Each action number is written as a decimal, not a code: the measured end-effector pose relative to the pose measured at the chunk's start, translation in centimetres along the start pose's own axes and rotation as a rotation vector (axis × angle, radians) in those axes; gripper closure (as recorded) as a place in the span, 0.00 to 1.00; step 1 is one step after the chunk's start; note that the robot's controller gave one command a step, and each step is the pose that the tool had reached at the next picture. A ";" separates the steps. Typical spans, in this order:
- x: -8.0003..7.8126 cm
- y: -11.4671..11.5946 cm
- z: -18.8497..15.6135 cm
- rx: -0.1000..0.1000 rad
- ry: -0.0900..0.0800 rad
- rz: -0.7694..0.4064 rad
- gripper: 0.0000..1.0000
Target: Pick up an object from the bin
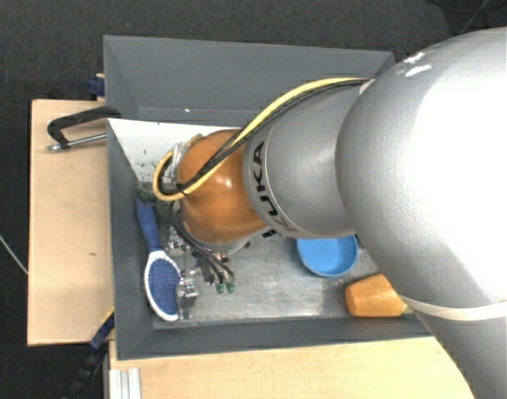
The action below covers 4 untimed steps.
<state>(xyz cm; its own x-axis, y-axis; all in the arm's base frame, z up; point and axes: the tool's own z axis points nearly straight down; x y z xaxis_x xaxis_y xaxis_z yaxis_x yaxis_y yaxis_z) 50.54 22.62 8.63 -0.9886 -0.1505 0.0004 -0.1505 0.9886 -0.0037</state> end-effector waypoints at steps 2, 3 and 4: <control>-0.2 -5.4 -11.8 -0.003 0.005 -0.153 1.00; -0.4 -5.3 -12.2 -0.005 -0.003 -0.153 0.00; -2.4 -1.0 -1.2 -0.002 -0.021 -0.649 0.00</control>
Offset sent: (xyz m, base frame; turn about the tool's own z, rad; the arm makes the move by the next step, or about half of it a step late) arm 0.0396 -0.0165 0.2242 -0.3243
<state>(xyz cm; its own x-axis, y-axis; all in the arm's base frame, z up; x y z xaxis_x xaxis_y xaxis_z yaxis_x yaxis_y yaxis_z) 53.06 22.03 9.84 -0.6964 -0.7175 -0.0180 -0.7175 0.6965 -0.0072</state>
